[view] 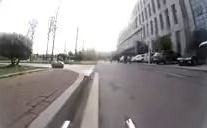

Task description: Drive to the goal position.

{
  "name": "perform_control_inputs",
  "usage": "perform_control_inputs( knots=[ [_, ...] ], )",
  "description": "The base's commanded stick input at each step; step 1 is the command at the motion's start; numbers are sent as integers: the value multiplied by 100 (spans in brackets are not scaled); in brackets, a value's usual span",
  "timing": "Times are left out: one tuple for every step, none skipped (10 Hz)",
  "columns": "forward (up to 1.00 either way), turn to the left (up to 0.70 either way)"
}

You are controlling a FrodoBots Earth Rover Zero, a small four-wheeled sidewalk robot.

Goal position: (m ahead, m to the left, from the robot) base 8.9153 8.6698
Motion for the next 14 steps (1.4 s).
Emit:
perform_control_inputs(
  knots=[
    [68, -14],
    [67, -13],
    [67, -13],
    [67, -13],
    [67, -5],
    [67, 0],
    [67, 0],
    [67, 0],
    [67, 0],
    [67, 0],
    [67, 0],
    [67, 0],
    [67, 0],
    [67, 0]
  ],
)
